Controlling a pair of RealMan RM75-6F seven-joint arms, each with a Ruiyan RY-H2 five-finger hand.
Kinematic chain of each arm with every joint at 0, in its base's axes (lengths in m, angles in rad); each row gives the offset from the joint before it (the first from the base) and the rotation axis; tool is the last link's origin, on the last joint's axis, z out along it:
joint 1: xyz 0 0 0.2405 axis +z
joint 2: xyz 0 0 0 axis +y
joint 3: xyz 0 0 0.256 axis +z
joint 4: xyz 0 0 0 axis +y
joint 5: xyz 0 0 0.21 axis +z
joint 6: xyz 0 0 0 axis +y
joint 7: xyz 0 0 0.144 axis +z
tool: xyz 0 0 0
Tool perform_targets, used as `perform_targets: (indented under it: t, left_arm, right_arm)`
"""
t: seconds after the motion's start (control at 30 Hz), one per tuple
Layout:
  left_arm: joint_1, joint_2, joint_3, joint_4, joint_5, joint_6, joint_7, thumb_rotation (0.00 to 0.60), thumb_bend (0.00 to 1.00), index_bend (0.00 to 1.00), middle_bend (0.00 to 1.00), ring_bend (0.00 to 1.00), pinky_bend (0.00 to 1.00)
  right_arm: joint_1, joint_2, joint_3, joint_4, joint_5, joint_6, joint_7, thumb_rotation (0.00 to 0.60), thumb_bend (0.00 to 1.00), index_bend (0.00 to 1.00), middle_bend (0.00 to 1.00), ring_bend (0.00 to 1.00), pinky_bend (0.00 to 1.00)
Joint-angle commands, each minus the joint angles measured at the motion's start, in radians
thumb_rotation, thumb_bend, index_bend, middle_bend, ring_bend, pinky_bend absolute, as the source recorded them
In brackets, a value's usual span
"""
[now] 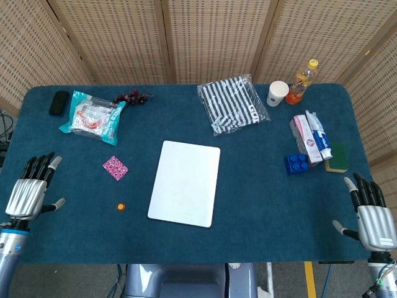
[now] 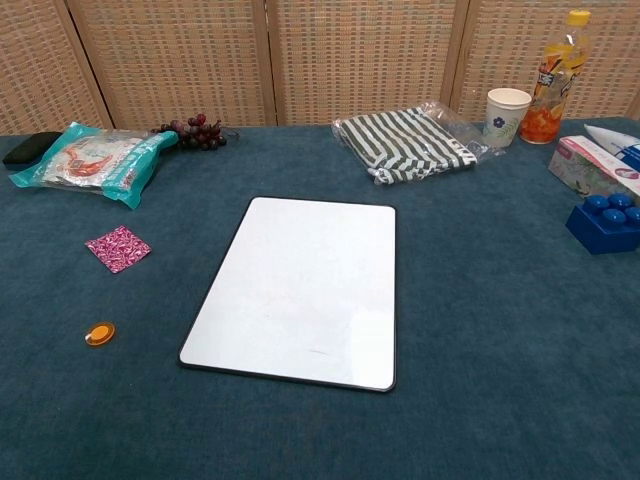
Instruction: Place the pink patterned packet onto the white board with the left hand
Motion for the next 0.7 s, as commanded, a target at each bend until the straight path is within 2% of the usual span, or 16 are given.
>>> perform_targets:
  t: [0.03,0.17,0.23,0.4,0.7]
  left_arm:
    - [-0.11,-0.019,-0.03,0.111,0.002,-0.161,-0.055,0.6,0.0,0.08,0.0,0.0,0.0]
    - [-0.19,-0.068,-0.038,0.231,0.012,-0.271,-0.049,0.6,0.04,0.19,0.0,0.0,0.0]
    - [-0.234,-0.098,-0.039,0.286,0.006,-0.348,-0.077,0.6,0.08,0.21,0.0,0.0,0.0]
    - [-0.3,-0.156,-0.043,0.378,0.006,-0.449,-0.14,0.6,0.11,0.22,0.0,0.0,0.0]
    - [-0.361,-0.237,-0.017,0.497,0.054,-0.5,-0.156,0.6,0.11,0.24,0.0,0.0,0.0]
  right_arm:
    - [0.0,0.001,0.0,-0.001,0.001,-0.001,0.001,0.6,0.0,0.05,0.0,0.0,0.0]
    - [0.0,0.002,0.0,-0.003,0.003,-0.003,0.001,0.6,0.0,0.05,0.0,0.0,0.0]
    - [0.0,0.003,0.0,-0.004,0.004,-0.004,0.0,0.6,0.0,0.05,0.0,0.0,0.0]
    - [0.0,0.004,0.001,-0.005,0.007,-0.007,0.0,0.6,0.0,0.05,0.0,0.0,0.0]
    - [0.001,0.006,0.001,-0.007,0.009,-0.009,0.002,0.6,0.0,0.05,0.0,0.0,0.0]
